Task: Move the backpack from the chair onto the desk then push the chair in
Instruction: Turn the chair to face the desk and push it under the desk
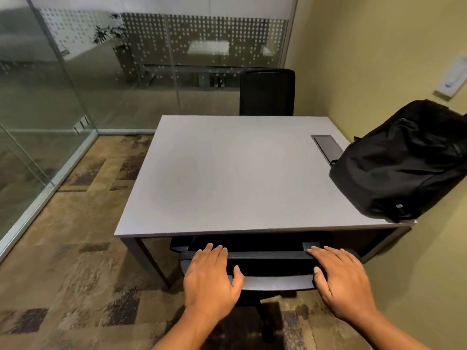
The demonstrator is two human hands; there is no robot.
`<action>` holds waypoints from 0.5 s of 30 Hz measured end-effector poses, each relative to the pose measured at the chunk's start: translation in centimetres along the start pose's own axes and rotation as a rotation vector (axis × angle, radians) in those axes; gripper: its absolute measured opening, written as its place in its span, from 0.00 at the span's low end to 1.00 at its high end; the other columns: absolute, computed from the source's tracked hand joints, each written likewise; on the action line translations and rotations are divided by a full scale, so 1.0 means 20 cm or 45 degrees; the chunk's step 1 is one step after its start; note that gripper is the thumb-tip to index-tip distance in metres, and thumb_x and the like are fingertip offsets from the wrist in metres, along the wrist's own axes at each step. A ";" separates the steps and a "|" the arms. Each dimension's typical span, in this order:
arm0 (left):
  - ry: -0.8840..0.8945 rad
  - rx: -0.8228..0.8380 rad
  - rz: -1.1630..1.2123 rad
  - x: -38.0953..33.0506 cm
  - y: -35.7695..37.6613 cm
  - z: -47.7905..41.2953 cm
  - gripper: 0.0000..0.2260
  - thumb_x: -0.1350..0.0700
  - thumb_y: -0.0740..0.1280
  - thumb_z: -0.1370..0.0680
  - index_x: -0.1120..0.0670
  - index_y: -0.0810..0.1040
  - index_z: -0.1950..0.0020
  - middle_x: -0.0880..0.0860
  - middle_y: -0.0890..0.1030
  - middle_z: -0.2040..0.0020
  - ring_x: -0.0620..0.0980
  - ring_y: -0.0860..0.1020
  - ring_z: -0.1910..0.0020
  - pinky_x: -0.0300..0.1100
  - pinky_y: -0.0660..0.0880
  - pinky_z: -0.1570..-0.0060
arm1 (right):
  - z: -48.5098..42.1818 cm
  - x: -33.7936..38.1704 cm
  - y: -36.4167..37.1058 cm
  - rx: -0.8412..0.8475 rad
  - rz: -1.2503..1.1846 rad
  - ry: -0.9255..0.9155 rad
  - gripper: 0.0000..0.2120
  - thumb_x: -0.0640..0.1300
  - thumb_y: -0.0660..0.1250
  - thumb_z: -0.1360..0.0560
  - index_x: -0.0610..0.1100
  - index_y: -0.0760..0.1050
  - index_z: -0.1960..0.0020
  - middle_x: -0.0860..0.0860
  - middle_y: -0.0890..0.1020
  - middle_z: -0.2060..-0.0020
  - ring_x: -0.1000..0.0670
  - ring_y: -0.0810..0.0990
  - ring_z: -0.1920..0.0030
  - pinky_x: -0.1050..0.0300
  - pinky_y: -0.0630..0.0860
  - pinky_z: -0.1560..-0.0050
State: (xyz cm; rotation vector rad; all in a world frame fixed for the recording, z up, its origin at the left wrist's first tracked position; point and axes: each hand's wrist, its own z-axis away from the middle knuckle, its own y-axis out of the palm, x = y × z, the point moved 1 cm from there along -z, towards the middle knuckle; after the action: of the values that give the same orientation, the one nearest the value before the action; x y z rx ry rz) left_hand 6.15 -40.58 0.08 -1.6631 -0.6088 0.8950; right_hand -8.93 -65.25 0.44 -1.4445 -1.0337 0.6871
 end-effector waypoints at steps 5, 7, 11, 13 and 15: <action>-0.045 -0.053 -0.017 -0.06 0.01 -0.05 0.25 0.42 0.56 0.24 0.55 0.77 0.35 0.51 0.79 0.37 0.51 0.72 0.32 0.47 0.62 0.30 | -0.08 -0.06 -0.01 -0.009 -0.027 -0.056 0.22 0.56 0.54 0.27 0.53 0.76 0.37 0.57 0.81 0.40 0.52 0.76 0.36 0.49 0.67 0.33; -0.076 -0.053 -0.025 -0.09 0.02 -0.07 0.25 0.42 0.56 0.24 0.55 0.77 0.35 0.52 0.79 0.36 0.51 0.72 0.32 0.47 0.63 0.30 | -0.11 -0.10 0.00 -0.009 -0.027 -0.082 0.22 0.56 0.54 0.26 0.53 0.77 0.37 0.57 0.81 0.40 0.52 0.76 0.36 0.50 0.67 0.33; -0.105 -0.070 -0.036 -0.14 0.02 -0.11 0.25 0.42 0.55 0.24 0.54 0.76 0.34 0.51 0.79 0.35 0.50 0.71 0.32 0.47 0.62 0.30 | -0.18 -0.16 0.02 0.001 -0.031 -0.125 0.22 0.57 0.54 0.26 0.54 0.76 0.38 0.56 0.81 0.40 0.52 0.76 0.37 0.51 0.65 0.33; -0.117 -0.091 -0.033 -0.14 0.02 -0.14 0.24 0.42 0.57 0.24 0.54 0.76 0.35 0.52 0.79 0.36 0.51 0.72 0.32 0.48 0.63 0.30 | -0.23 -0.18 0.03 -0.003 -0.040 -0.144 0.21 0.57 0.55 0.26 0.53 0.77 0.38 0.56 0.82 0.41 0.52 0.77 0.38 0.51 0.66 0.34; -0.146 -0.089 -0.014 -0.15 0.02 -0.18 0.24 0.42 0.58 0.24 0.54 0.76 0.35 0.52 0.79 0.36 0.51 0.71 0.32 0.48 0.64 0.31 | -0.27 -0.19 0.04 -0.013 -0.070 -0.149 0.21 0.57 0.56 0.26 0.52 0.77 0.39 0.56 0.82 0.42 0.52 0.77 0.39 0.51 0.67 0.34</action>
State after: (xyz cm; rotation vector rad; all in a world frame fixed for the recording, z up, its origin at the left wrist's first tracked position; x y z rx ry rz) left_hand 7.36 -45.07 0.82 -1.6776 -0.7339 0.9756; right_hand -5.71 -71.07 -0.15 -1.3928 -1.1652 0.7341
